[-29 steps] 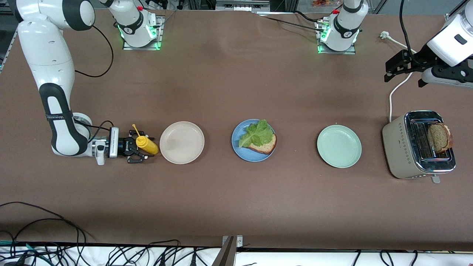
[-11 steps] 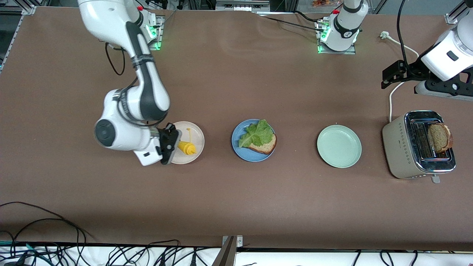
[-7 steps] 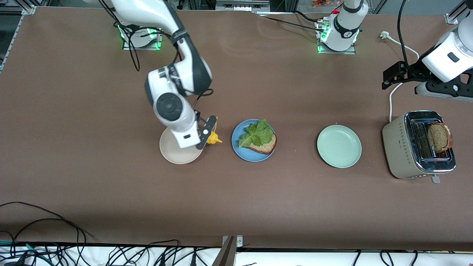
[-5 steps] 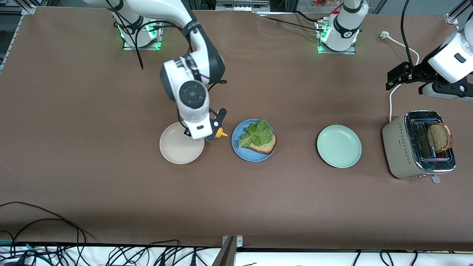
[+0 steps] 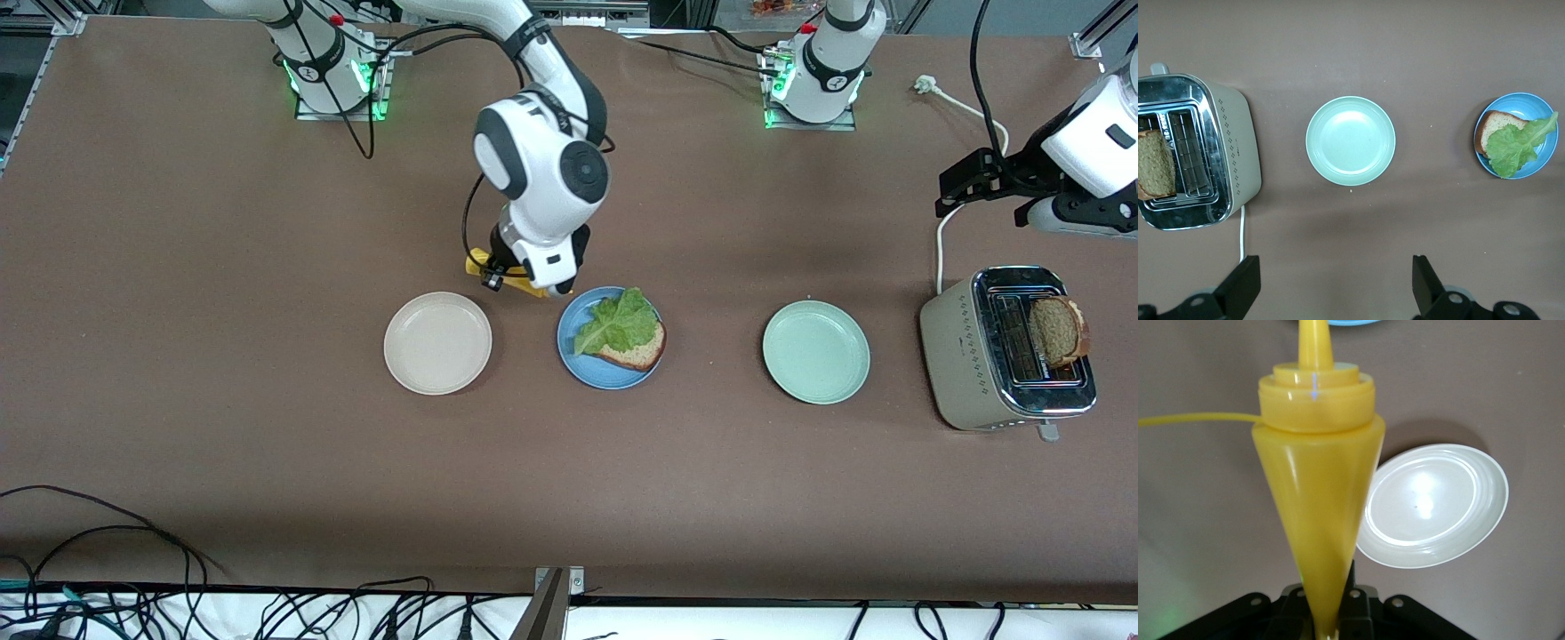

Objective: Make sandwich in blue plate with both arms

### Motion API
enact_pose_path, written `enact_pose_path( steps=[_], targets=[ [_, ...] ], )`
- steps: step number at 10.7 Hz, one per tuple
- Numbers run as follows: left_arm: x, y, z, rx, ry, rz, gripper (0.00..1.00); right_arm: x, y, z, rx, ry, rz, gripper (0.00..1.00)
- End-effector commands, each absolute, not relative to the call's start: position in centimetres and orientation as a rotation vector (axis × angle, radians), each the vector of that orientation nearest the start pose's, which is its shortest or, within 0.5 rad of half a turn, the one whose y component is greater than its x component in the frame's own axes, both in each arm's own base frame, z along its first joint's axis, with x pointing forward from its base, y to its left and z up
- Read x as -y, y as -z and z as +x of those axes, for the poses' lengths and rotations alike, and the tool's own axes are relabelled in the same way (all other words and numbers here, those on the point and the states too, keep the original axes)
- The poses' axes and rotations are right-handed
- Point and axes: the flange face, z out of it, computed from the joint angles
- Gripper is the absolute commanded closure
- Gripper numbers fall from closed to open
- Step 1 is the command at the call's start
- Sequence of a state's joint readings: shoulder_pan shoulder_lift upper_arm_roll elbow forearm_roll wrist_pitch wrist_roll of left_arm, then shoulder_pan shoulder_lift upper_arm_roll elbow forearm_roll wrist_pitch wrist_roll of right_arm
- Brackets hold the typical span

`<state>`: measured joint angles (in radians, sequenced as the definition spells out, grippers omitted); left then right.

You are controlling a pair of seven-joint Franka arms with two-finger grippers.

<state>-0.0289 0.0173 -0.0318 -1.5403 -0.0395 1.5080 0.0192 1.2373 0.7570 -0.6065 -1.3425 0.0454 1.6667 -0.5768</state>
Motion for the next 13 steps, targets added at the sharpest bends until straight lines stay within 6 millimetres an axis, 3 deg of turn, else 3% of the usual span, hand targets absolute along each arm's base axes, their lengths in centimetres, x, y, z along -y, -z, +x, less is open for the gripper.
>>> enact_pose_path(
  steps=[1,6,8,11,13],
  targets=[
    [3.6,-63.4,55.2,-0.14,-0.05,-3.181,0.0,-51.0,-29.7,47.6,2.19,-0.617,-2.922,1.0],
    [3.5,-63.1,55.4,-0.145,-0.057,-3.181,0.0,-54.1,-24.9,46.4,2.272,-0.697,-3.005,1.0],
    [3.5,-63.2,55.4,-0.15,-0.054,-3.182,0.0,-53.7,-24.5,47.4,2.261,-0.65,-3.025,1.0],
    [1.6,-63.5,55.4,-0.094,-0.046,-3.201,0.0,-54.0,-23.8,47.3,2.251,-0.619,-3.05,1.0],
    [1.7,-63.3,55.5,-0.086,-0.051,-3.204,0.0,-54.1,-24.1,47.5,2.253,-0.593,-3.044,1.0]
  ],
)
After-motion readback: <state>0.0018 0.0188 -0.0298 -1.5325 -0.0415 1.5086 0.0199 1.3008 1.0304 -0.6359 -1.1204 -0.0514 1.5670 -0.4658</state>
